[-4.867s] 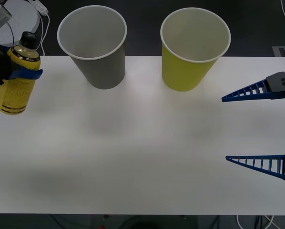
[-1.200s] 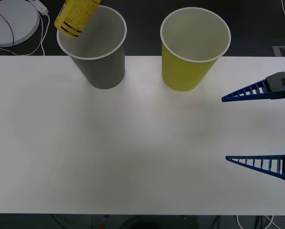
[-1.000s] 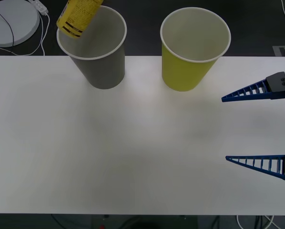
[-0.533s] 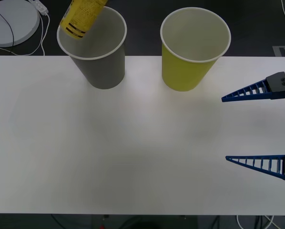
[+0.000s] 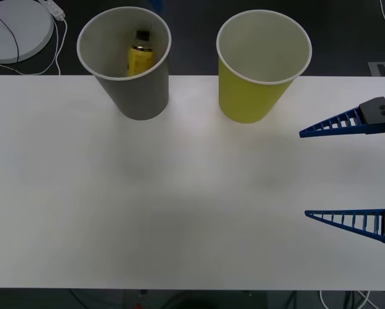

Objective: Put the can into the green bin and the plastic bottle into the gray bin

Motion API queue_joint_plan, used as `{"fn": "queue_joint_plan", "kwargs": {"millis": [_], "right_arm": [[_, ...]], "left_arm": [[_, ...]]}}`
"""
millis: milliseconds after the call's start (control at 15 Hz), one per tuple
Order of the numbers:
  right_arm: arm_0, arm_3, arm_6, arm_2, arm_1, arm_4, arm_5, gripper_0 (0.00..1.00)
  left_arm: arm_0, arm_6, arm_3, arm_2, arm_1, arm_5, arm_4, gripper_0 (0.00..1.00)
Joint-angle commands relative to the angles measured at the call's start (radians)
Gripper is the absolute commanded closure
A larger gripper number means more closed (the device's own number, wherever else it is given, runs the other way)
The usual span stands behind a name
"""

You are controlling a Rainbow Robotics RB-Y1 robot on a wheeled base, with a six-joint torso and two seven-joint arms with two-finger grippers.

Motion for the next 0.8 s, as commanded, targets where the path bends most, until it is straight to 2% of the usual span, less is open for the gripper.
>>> {"fn": "queue_joint_plan", "kwargs": {"millis": [67,200,800], "right_arm": [[0.0,0.0,0.0,0.0,0.0,0.0,0.0,0.0],[0.0,0.0,0.0,0.0,0.0,0.0,0.0,0.0],[0.0,0.0,0.0,0.0,0.0,0.0,0.0,0.0]], "left_arm": [[0.003,-0.006,-0.002,0.0,0.0,-0.001,0.002,0.0],[0.028,-0.006,-0.046,0.001,0.019,0.003,0.008,0.0],[0.161,0.008,-0.385,0.001,0.22,0.019,0.068,0.0]]}}
